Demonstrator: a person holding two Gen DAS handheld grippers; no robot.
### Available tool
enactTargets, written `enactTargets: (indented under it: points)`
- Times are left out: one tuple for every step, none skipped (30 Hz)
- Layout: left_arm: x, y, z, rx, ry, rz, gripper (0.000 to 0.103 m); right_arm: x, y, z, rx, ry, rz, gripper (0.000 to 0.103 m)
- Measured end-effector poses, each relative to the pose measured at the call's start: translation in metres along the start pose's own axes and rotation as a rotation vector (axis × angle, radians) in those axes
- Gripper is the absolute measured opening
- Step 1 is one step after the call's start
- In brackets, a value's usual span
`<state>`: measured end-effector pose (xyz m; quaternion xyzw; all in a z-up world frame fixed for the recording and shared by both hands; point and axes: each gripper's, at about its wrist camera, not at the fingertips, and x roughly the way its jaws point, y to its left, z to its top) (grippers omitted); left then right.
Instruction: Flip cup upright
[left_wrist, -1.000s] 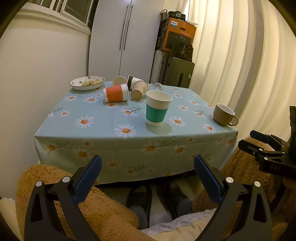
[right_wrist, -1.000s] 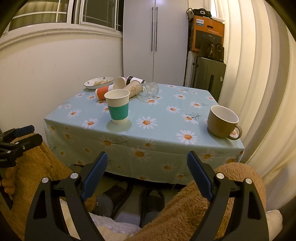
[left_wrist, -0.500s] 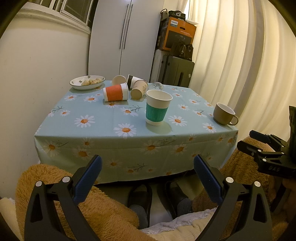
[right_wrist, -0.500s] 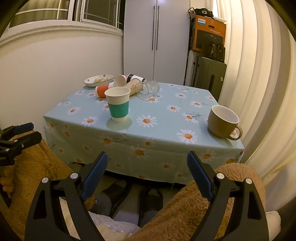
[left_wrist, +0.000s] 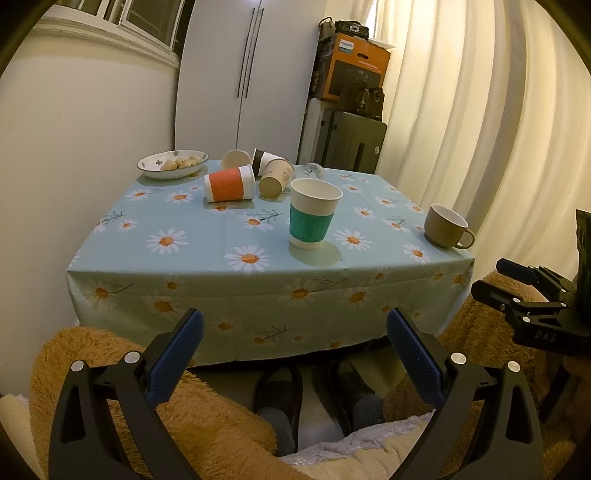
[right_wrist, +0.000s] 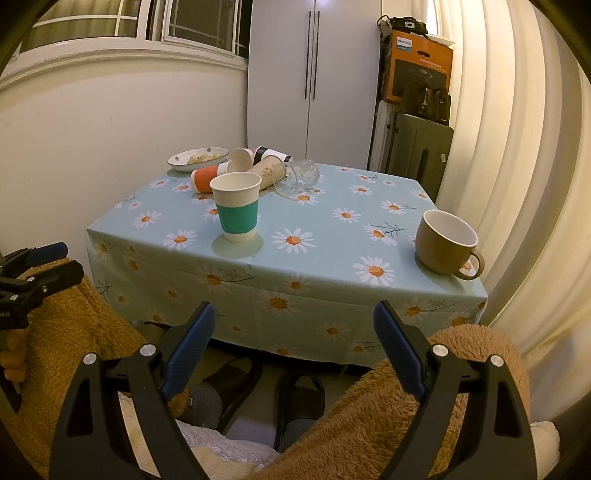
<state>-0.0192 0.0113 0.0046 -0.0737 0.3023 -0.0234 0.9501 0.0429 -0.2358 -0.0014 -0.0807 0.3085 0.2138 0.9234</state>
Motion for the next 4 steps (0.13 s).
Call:
enactTargets:
  points:
    - [0.0001,0.0006,-0.0002,0.004,-0.002,0.003,0.096,-0.0002,0.0004,0.0001,0.0,0.0,-0.002,0.086]
    - [0.0,-0.0014,-0.0002,0.007,-0.002,0.005,0.096,-0.0002,-0.0002,-0.0002,0.0,0.0,-0.003,0.086]
    - [0.0001,-0.002,0.0,0.009,-0.003,0.006,0.096,-0.0003,0.0,0.0001,0.001,-0.001,-0.001,0.086]
    - [0.0006,-0.0008,0.0002,0.009,-0.003,0.005,0.096,-0.0001,0.0,0.0002,0.0,0.0,0.0,0.086]
